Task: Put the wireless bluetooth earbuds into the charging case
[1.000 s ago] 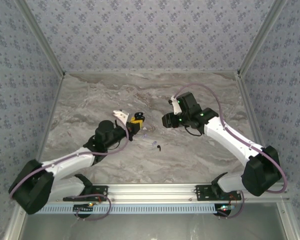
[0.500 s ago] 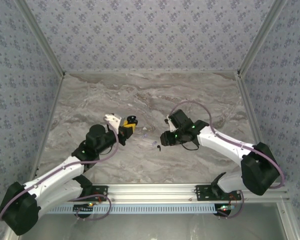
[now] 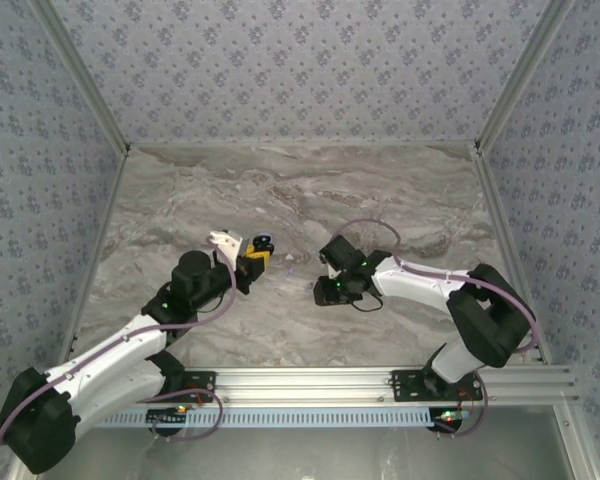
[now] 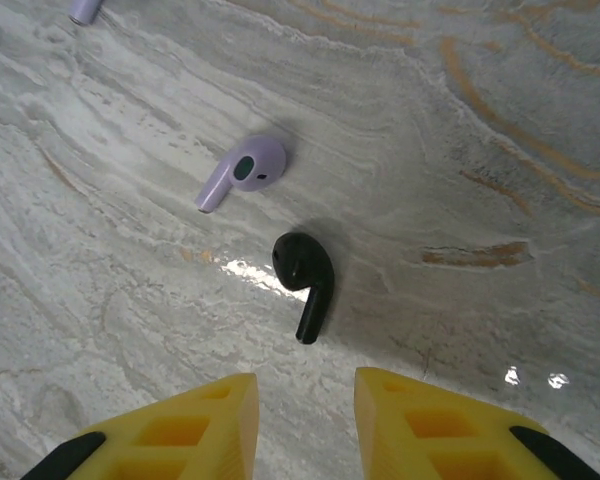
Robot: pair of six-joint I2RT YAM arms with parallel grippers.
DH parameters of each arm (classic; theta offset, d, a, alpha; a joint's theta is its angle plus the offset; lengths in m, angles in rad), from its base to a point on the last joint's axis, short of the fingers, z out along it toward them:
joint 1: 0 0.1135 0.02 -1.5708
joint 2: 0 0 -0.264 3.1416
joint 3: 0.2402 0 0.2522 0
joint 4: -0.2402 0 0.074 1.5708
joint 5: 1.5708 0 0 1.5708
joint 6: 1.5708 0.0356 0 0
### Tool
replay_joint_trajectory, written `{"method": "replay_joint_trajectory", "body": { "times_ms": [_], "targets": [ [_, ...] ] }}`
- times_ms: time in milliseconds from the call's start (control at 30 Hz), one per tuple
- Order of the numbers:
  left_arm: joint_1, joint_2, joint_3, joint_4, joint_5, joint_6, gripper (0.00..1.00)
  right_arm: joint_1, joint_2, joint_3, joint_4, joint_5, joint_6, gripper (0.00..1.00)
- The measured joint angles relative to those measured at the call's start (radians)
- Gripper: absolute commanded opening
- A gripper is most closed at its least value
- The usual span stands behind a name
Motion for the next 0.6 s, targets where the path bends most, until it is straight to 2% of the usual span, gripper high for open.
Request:
{"method": "replay_joint_trajectory", "body": {
  "times_ms": [267, 600],
  "targets": [
    [0.000, 0.000, 0.000, 0.000, 0.000, 0.000, 0.16, 0.023, 0.079, 0.026, 0.004, 0.016, 0.016, 0.28],
    [0.000, 0.000, 0.000, 0.000, 0.003, 0.000, 0.16, 0.031, 0.104, 0.061, -0.034, 0.050, 0.051, 0.26]
  ]
}}
